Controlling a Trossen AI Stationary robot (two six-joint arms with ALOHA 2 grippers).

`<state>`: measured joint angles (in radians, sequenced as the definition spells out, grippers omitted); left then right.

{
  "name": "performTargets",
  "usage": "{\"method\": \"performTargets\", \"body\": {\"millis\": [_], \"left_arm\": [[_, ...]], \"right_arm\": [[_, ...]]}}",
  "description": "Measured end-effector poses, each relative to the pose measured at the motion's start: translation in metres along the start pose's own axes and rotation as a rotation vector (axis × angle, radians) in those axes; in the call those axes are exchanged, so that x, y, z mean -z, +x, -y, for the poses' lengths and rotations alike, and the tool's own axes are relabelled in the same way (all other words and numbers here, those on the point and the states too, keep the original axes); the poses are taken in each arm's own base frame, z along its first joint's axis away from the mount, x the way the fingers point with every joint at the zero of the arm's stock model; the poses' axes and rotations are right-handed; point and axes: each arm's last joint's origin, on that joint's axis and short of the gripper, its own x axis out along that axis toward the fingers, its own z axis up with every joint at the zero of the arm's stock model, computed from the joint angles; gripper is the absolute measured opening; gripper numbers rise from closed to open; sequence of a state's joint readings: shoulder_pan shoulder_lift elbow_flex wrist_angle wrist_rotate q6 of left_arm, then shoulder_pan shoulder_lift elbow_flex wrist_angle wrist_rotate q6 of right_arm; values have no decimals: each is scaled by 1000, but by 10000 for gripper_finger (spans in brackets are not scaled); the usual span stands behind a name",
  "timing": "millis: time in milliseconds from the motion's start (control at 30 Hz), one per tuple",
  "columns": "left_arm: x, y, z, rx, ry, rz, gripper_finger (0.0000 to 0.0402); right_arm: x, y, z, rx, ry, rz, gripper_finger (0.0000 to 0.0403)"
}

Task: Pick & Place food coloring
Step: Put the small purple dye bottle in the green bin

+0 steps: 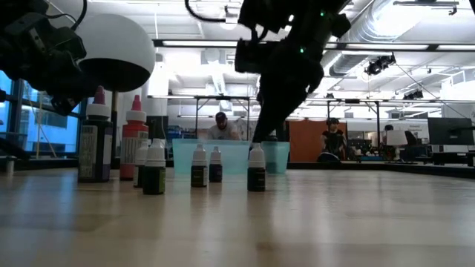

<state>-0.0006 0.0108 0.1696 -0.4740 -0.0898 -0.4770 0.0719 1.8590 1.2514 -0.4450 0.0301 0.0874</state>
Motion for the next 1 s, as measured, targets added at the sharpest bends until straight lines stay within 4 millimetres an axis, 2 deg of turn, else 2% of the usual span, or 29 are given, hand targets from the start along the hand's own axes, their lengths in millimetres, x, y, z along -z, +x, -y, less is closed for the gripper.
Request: {"method": "performTargets", "body": {"millis": [233, 667, 833, 1000], "left_arm": [[0, 0, 0, 0, 0, 0, 0], [0, 0, 0, 0, 0, 0, 0], [0, 0, 0, 0, 0, 0, 0], [0, 0, 0, 0, 0, 0, 0]], "right_arm": [[-6, -24, 0, -5, 69, 66, 60], [-17, -95, 4, 60, 145, 276, 59], [-22, -120, 7, 102, 168, 402, 56], [-32, -137, 16, 99, 219, 542, 61]]}}
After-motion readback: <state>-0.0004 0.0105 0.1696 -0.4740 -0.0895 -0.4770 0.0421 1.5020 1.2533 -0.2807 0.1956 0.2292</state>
